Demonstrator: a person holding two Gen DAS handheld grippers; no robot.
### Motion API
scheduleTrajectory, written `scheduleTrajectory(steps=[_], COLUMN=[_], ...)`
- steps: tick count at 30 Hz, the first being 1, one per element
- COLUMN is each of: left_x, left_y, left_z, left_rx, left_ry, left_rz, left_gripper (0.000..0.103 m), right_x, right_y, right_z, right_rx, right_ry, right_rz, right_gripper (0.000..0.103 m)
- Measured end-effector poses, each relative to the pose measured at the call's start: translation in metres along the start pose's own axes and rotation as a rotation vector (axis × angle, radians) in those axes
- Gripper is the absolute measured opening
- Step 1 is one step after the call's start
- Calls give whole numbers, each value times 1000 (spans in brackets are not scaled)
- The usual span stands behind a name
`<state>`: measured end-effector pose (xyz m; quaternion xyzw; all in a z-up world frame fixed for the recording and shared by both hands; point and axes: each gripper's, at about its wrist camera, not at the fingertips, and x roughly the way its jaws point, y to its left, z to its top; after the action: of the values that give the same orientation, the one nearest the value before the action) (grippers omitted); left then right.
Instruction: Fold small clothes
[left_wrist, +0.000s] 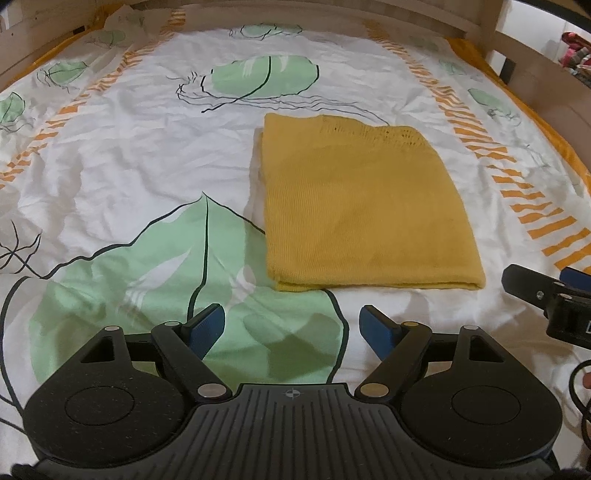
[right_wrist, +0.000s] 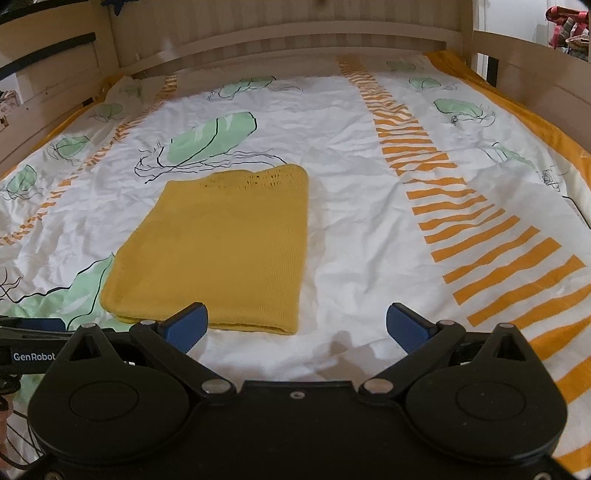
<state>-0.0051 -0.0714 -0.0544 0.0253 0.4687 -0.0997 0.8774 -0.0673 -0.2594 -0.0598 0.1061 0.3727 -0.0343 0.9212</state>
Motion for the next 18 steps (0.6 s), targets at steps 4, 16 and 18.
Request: scheduleTrajectory(steps=[4, 16, 18], left_x=[2, -3, -4], left_y=[0, 4, 7], left_z=[2, 8, 10], left_rx=[-1, 25, 28], left_ry=[7, -22, -29], left_rz=[4, 36, 47], left_gripper=[79, 79, 79], right_x=[4, 17, 19], right_y=[0, -4, -4], right_z=[2, 7, 7], right_rx=[5, 10, 8], right_ry=[7, 47, 54], right_rz=[0, -9, -11], right_gripper=[103, 103, 103])
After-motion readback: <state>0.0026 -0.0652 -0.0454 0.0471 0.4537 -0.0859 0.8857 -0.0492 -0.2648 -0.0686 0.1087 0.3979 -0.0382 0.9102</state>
